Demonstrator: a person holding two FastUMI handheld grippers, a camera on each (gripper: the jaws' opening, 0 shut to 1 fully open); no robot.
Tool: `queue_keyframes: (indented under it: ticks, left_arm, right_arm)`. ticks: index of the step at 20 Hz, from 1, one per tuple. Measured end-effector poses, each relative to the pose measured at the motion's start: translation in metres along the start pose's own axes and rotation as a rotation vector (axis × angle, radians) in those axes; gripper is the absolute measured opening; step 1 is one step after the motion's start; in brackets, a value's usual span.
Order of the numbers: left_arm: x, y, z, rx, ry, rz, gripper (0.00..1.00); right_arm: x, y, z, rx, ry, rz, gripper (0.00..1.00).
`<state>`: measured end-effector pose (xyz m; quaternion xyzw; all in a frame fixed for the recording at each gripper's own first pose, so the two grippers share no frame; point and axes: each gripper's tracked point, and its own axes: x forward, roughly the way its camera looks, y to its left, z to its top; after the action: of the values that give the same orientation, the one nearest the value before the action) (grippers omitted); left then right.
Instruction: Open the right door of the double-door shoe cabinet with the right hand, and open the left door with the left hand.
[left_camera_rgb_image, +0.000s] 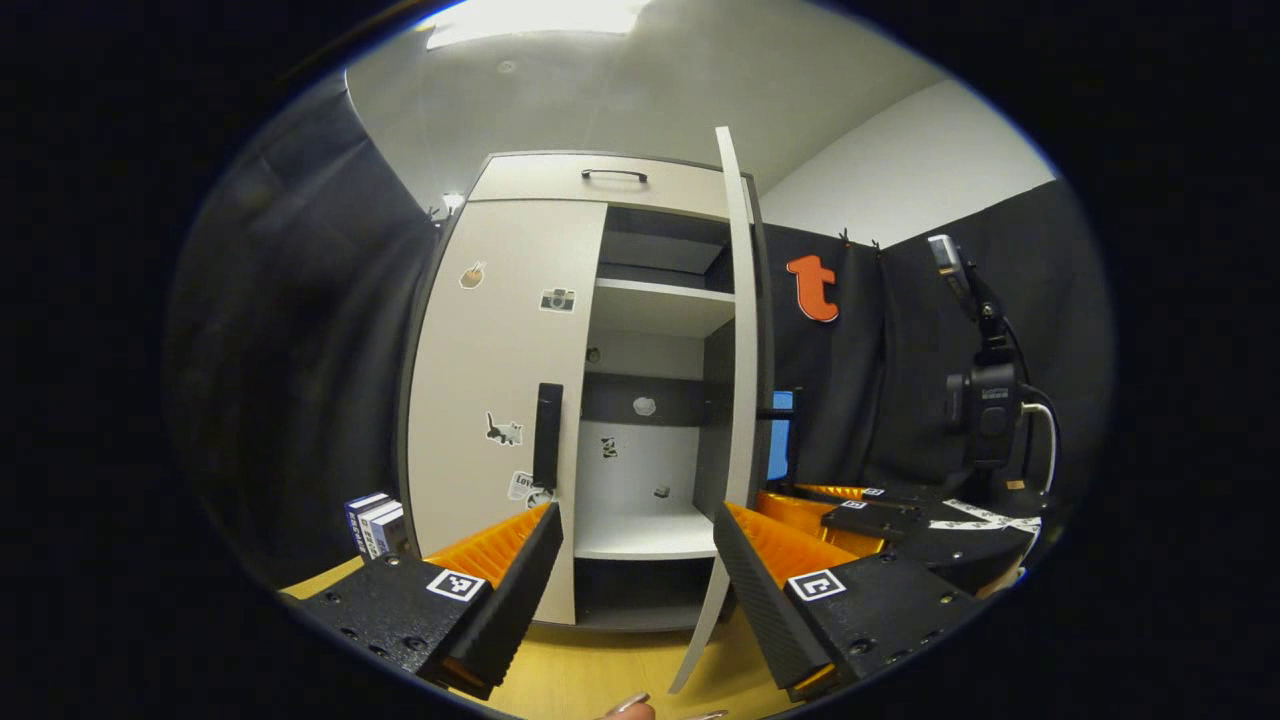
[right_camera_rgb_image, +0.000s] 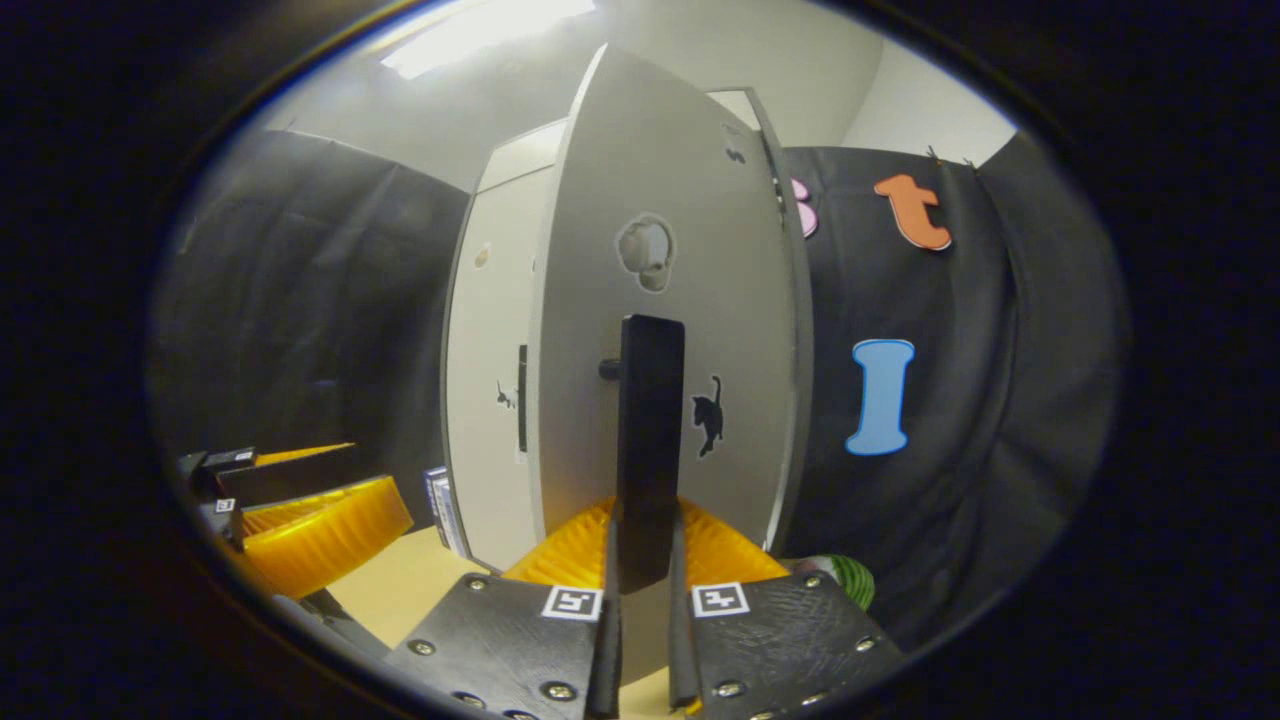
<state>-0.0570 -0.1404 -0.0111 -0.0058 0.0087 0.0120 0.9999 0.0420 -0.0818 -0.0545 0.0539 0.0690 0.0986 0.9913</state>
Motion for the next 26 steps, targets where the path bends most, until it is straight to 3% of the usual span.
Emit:
queue_keyframes:
  ticks: [5, 11, 15, 16, 17, 18, 26]
  left_arm:
    - [0.004, -0.021, -0.004, -0.03, 0.01, -0.034, 0.94]
    - [0.013, -0.034, -0.009, -0.037, 0.018, -0.056, 0.94]
    - [0.019, -0.039, -0.009, -0.039, 0.017, -0.06, 0.94]
    - [0.02, -0.04, -0.011, -0.042, 0.021, -0.06, 0.94]
    - [0.021, -0.042, -0.013, -0.048, 0.026, -0.062, 0.94]
    - [0.023, -0.046, -0.014, -0.055, 0.03, -0.067, 0.94]
    - [0.025, -0.046, -0.018, -0.054, 0.036, -0.054, 0.94]
  right_arm:
    - [-0.013, -0.032, -0.001, -0.067, 0.018, -0.085, 0.18]
    - [-0.02, -0.056, 0.001, -0.058, 0.026, -0.123, 0.16]
    - [-0.028, -0.09, 0.002, -0.101, 0.026, -0.22, 0.15]
    - [-0.029, -0.093, 0.002, -0.08, 0.02, -0.205, 0.09]
    - [-0.028, -0.087, 0.0, -0.046, 0.022, -0.184, 0.21]
    - [-0.027, -0.087, 0.001, -0.032, 0.022, -0.174, 0.1]
    - [-0.033, -0.088, 0.001, -0.087, 0.016, -0.179, 0.09]
